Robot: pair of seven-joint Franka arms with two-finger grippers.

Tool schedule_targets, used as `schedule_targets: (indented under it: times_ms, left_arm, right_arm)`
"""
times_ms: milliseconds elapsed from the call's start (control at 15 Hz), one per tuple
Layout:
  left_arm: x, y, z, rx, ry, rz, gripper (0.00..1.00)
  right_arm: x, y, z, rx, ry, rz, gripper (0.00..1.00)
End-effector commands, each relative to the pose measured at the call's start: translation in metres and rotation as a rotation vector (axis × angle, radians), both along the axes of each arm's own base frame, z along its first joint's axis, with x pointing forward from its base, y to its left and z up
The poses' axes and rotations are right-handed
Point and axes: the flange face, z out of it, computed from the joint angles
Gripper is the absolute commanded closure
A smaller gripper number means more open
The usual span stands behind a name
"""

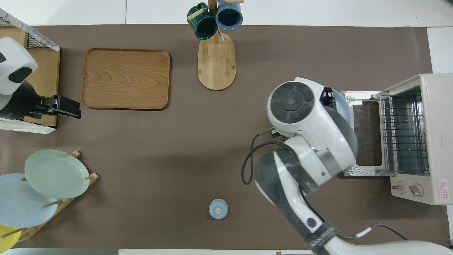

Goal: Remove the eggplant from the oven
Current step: 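Pull the plate with the eggplant out toward the table center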

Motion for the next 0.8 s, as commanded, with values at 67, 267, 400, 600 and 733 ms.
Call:
schedule_targets:
  times_ms: [67,267,400,600,733]
  left_arm:
    - [0.001,0.002,0.002,-0.008,-0.029,0.004,0.00]
    - [0.000,-0.003,0.002,-0.010,-0.029,-0.006,0.00]
    - [0.000,-0.005,0.001,-0.008,-0.029,-0.009,0.00]
    - [-0.001,-0.006,0.001,-0.008,-0.027,-0.010,0.00]
    - [-0.002,-0.006,-0.002,-0.007,-0.020,-0.012,0.00]
  right_arm:
    - [0.039,0.107,-0.052,0.021,-0.006,-0.155,1.00]
    - [0.010,0.169,-0.077,0.109,-0.011,-0.204,1.00]
    - [-0.006,0.195,-0.088,0.125,-0.021,-0.199,1.00]
    - [-0.009,0.207,-0.096,0.156,-0.042,-0.203,1.00]
    - [-0.011,0.211,-0.095,0.166,-0.045,-0.214,1.00]
